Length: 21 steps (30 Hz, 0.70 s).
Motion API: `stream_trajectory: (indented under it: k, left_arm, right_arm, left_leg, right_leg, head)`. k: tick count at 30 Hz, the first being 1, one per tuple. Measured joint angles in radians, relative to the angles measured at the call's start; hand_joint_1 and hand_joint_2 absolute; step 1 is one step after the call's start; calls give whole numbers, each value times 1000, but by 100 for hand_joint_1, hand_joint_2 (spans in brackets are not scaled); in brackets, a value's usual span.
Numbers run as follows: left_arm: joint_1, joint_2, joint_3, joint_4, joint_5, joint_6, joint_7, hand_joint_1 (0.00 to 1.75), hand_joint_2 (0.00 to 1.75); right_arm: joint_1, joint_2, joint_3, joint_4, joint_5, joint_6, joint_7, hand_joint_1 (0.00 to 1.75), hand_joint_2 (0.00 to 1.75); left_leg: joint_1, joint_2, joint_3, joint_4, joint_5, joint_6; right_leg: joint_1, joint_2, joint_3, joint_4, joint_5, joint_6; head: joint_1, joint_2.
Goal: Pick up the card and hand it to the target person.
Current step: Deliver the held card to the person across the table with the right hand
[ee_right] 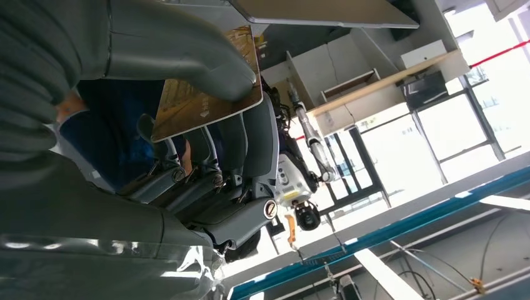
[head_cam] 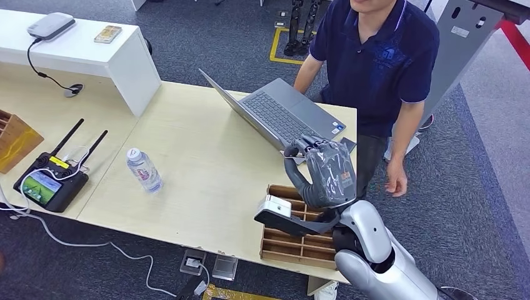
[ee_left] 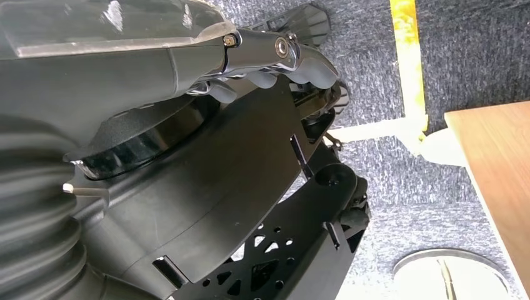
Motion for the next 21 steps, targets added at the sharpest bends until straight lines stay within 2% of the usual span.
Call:
stream_trajectory:
  k: [10, 21]
  left_arm:
    - [0, 0, 0, 0, -2, -6, 3, 0, 175]
    - [-1, 0, 0, 0, -4, -6, 10, 0, 175]
  right_arm:
    - [11, 11, 0, 53, -15, -23, 4, 143, 175]
    - [11, 16, 0, 102, 78, -44, 76, 143, 175]
  left_leg:
    - [0, 0, 0, 0, 0, 0]
    - [0, 0, 0, 0, 0, 0]
  right_leg:
    - [0, 0, 0, 0, 0, 0]
    - [0, 0, 0, 0, 0, 0]
  head:
    - [0, 0]
    - [0, 0]
